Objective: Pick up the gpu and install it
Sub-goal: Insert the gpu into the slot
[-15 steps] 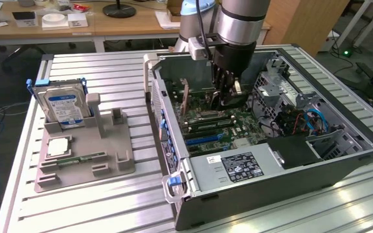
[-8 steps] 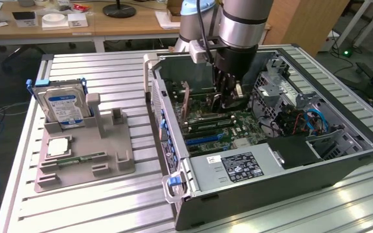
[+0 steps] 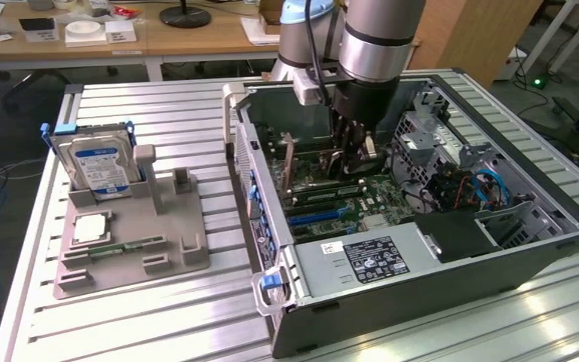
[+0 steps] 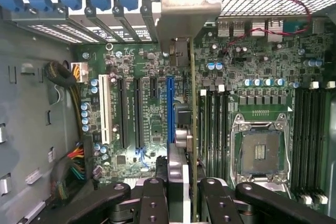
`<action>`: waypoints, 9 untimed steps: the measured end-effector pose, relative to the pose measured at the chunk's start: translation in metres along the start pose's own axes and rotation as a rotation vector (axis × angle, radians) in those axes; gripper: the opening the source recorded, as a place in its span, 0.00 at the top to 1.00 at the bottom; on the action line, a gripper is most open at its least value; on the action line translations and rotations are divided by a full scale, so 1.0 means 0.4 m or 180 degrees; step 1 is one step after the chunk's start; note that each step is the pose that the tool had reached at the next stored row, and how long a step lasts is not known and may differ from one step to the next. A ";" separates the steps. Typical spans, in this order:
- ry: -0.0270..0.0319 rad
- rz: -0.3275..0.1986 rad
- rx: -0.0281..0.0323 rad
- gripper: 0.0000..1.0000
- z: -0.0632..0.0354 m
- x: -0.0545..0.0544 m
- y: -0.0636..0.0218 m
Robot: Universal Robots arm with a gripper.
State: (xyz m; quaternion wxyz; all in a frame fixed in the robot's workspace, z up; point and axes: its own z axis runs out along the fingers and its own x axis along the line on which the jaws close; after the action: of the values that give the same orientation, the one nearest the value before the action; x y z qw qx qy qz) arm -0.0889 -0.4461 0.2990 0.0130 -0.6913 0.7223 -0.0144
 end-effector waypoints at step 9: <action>0.0000 0.0000 0.0000 0.72 0.026 0.004 0.002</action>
State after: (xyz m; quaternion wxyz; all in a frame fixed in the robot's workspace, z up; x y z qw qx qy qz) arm -0.0892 -0.4478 0.2884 0.0129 -0.6913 0.7223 -0.0145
